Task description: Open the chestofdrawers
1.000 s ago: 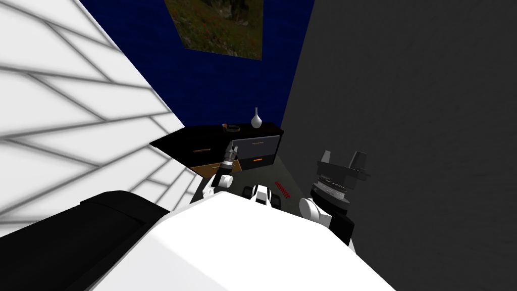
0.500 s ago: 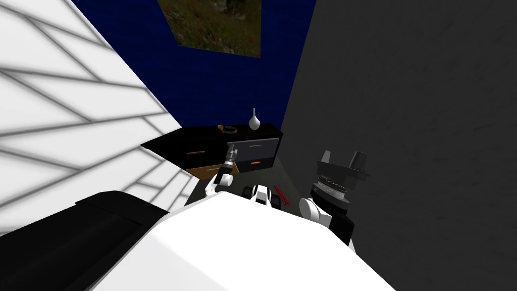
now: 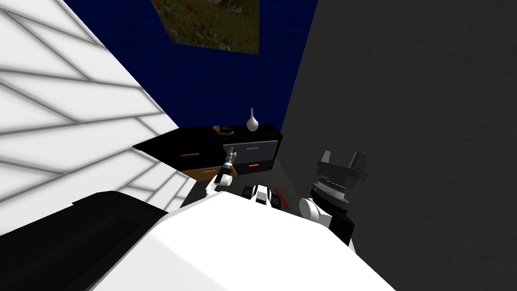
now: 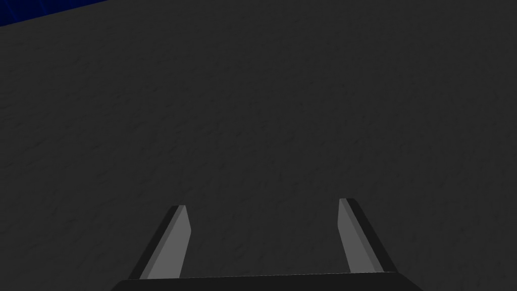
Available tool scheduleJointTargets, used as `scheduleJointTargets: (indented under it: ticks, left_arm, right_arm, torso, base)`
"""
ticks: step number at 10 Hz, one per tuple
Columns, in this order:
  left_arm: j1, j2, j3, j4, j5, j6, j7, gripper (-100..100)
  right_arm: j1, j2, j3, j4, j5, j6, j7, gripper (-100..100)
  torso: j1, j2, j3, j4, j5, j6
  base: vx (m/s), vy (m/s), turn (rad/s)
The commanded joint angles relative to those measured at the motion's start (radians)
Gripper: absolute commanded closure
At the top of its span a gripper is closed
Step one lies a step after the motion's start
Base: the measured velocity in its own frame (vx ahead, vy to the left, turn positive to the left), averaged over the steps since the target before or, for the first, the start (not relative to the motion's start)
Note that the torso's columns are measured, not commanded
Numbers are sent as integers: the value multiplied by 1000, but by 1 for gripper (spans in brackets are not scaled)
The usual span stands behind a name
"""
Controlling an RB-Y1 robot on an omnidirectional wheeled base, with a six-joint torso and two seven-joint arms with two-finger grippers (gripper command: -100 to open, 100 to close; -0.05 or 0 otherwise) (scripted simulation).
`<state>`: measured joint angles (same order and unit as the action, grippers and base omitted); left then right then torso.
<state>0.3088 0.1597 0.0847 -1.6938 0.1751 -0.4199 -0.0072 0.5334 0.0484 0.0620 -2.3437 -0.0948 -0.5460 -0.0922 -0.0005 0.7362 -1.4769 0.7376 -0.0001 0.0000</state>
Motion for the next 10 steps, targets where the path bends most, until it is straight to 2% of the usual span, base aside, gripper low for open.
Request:
scheduleJointTargets:
  ticks: [1,6,10]
  left_arm:
    - [-16,-8,19,52,11,32,5,-100]
    - [-46,-27,47,147,29,54,18,-100]
    - [-69,-88,69,222,43,72,29,-100]
  right_arm:
    - [0,0,0,0,0,0,0,0]
    - [0,0,0,0,0,0,0,0]
    - [0,0,0,0,0,0,0,0]
  torso:
    - [-1,-2,-2,-1,0,0]
    - [4,5,3,1,1,0]
    - [0,0,0,0,0,0]
  base:
    - [173,-120,58]
    - [115,-89,43]
    - [112,-90,48]
